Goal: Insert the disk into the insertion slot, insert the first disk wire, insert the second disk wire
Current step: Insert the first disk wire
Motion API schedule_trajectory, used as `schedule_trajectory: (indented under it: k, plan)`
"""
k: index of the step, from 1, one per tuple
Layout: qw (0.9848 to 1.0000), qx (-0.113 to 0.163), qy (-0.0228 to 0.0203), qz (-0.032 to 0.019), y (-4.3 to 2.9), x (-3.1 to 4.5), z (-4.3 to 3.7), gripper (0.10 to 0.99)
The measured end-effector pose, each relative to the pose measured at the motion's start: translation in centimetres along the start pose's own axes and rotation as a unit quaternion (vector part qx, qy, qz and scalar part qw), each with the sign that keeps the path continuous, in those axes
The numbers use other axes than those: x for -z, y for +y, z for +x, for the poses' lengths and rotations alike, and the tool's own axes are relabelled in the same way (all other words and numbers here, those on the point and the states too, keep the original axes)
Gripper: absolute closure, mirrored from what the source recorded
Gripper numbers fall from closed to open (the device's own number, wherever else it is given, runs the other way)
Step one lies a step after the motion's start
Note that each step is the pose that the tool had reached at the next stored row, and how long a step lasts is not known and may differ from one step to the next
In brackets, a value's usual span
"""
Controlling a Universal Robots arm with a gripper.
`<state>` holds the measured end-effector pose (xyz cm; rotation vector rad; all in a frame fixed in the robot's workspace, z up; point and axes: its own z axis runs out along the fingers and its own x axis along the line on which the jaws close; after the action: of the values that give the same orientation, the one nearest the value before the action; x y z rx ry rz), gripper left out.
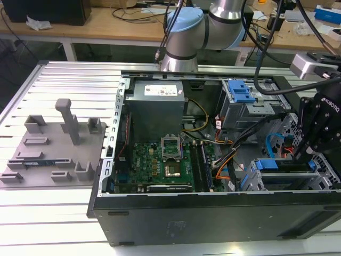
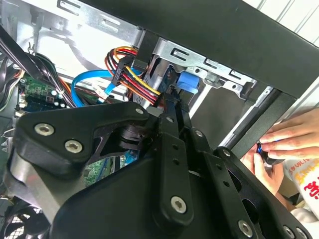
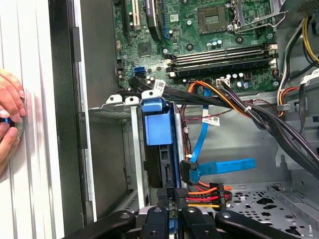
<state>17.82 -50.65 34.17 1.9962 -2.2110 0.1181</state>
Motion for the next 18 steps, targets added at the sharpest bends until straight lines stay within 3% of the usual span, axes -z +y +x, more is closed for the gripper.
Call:
schedule_trajectory:
  k: [13,16,18]
  plan:
    - [1.0,0.0,-0.0001,0.0,-0.01,-0.21,-0.04,0.922]
    - [1.0,0.0,0.0,0.0,0.04,0.69,0.11,0.922]
    - [1.0,0.0,-0.0001,0.0,0.04,0.75,0.11,0.922]
